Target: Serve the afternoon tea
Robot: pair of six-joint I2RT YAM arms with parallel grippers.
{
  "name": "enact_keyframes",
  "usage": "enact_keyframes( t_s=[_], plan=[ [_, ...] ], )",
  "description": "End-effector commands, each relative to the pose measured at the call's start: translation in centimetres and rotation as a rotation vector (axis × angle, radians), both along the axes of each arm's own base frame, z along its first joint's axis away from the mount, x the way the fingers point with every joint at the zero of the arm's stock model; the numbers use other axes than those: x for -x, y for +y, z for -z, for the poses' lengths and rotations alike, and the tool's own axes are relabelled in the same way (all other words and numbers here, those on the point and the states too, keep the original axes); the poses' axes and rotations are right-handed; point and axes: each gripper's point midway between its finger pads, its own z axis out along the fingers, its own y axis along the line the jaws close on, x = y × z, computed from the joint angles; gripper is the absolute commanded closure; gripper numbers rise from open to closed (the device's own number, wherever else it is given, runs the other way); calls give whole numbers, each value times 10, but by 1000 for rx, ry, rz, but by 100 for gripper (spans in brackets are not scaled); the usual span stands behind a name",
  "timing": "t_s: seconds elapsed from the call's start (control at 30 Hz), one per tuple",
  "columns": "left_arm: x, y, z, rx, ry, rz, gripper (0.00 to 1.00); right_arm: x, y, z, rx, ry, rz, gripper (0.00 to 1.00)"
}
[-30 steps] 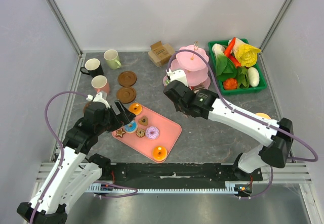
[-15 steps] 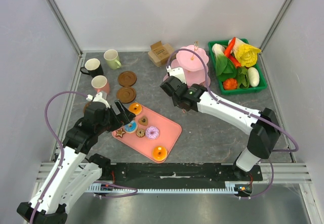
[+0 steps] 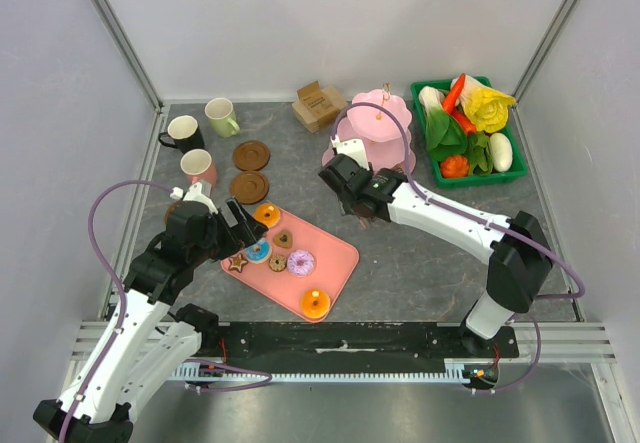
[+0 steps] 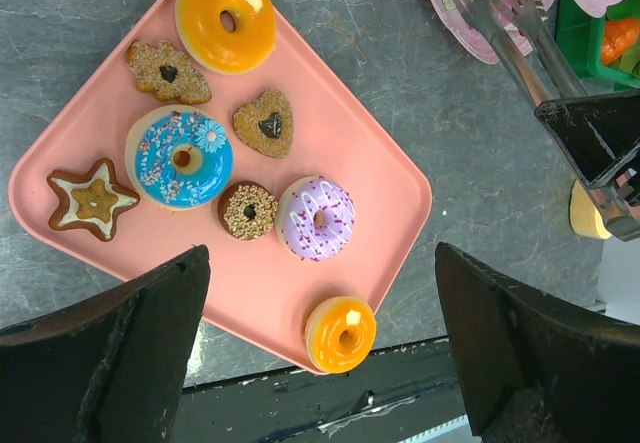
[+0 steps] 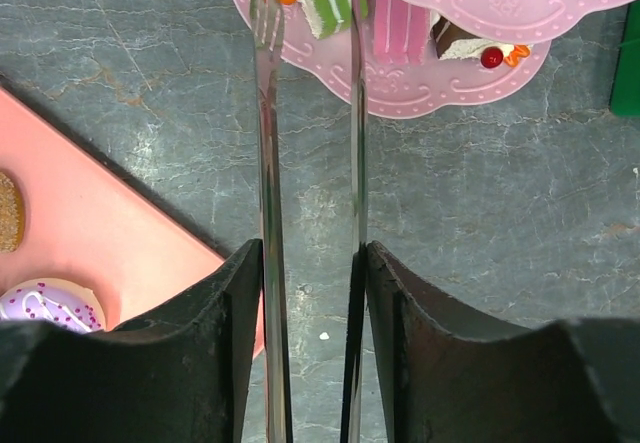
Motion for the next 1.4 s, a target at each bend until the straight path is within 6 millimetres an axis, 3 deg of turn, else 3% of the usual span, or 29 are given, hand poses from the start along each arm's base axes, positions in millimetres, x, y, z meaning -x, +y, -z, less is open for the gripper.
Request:
enact_keyframes(
  t_s=[0.0, 0.23, 0.33, 0.5, 0.7, 0.97, 1.37],
  plan=[
    [-5, 1, -13, -8, -55, 9, 1, -3, -2, -19, -47, -48, 24, 48],
    [-5, 0, -16, -8, -58, 12, 1, 11, -2, -29, -105, -25, -22, 47],
    [-4, 1, -15, -6, -58, 13, 0, 24, 4, -47, -187, -27, -91, 47],
    [-4, -1, -13, 1, -49, 16, 1, 55, 20, -71, -330, -14, -308, 45],
    [-1, -4, -11, 9, -40, 32, 1, 98, 34, -85, -454, 45, -544, 43],
    [2, -4, -9, 18, -40, 38, 1, 136, 29, -59, -480, 193, -630, 42],
    [4, -4, -4, 20, -28, 41, 1, 142, 33, -19, -485, 343, -532, 42]
  ],
)
